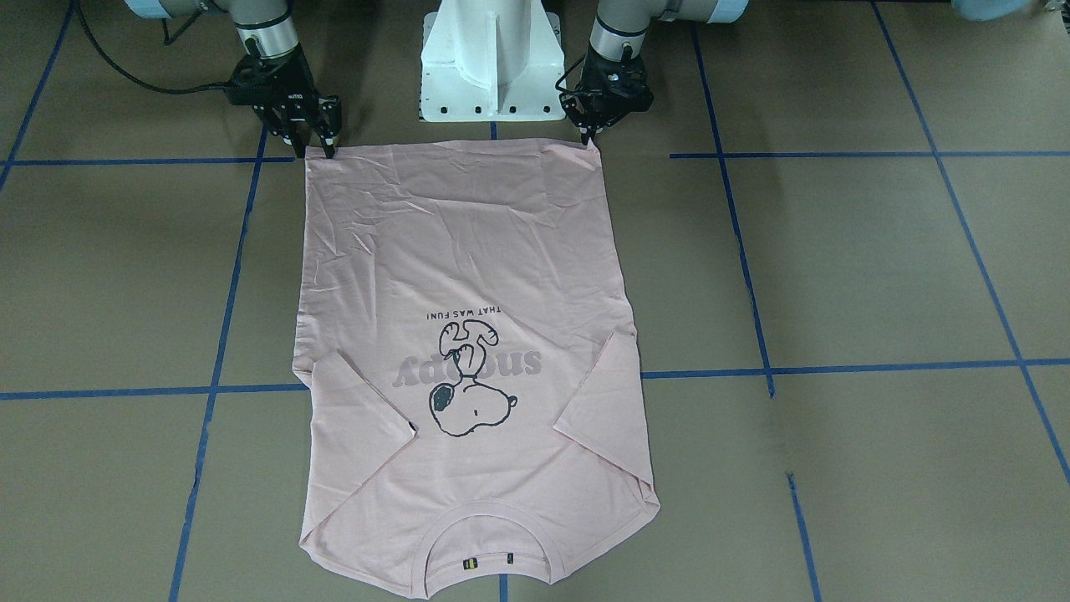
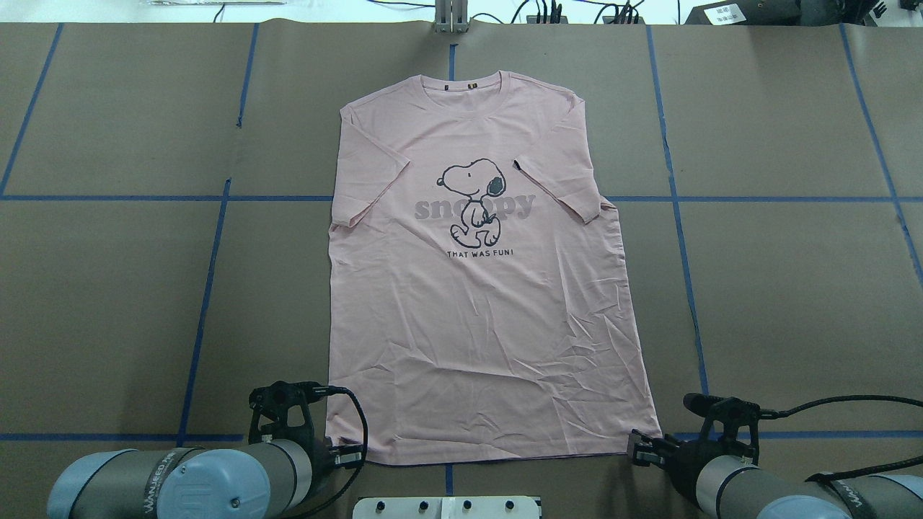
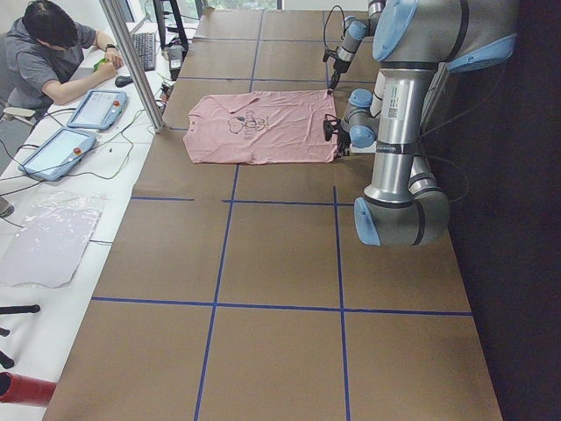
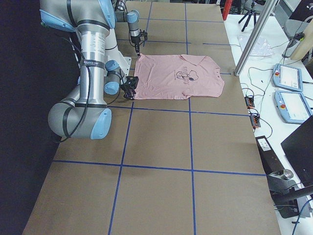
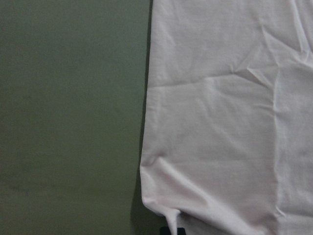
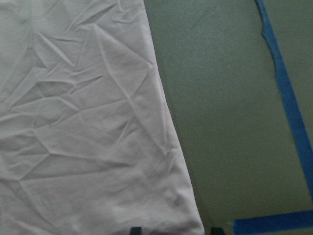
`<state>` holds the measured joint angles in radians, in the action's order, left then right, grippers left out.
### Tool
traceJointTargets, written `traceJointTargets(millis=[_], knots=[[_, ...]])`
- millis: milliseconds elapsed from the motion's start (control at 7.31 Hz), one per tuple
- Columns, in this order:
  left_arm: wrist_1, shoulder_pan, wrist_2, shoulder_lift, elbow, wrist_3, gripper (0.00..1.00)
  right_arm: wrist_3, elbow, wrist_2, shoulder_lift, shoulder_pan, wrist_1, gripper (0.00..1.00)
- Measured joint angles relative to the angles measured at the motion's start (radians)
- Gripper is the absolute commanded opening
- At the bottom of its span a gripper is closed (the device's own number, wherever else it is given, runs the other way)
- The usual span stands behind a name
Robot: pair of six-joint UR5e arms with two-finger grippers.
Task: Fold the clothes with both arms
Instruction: 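Grasp the hem corners with both grippers, then lift the hem with both grippers and fold it over onto the collar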
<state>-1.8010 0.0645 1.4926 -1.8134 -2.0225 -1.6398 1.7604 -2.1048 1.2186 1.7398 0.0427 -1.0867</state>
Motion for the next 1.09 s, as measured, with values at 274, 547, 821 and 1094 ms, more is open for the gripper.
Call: traceJointTargets(millis=[274,547,821,1094], knots=[[0.0,0.0,0.0,0.0,0.001,0.0,0.0,0.004,-0.001,-0.007,0.001,0.003,0.0,0.0],[0.0,0.001,0.0,-0.001,0.001,0.0,0.0,0.005,-0.003,-0.014,0.001,0.003,0.001,0.0],[0.003,0.004,0.001,-0.001,-0.009,0.002,0.0,0.004,-0.011,-0.016,0.001,0.001,-0.001,0.0],[0.095,0.01,0.011,0.009,-0.119,0.023,0.0,-0.002,-0.076,-0.014,0.02,0.0,-0.03,0.0]])
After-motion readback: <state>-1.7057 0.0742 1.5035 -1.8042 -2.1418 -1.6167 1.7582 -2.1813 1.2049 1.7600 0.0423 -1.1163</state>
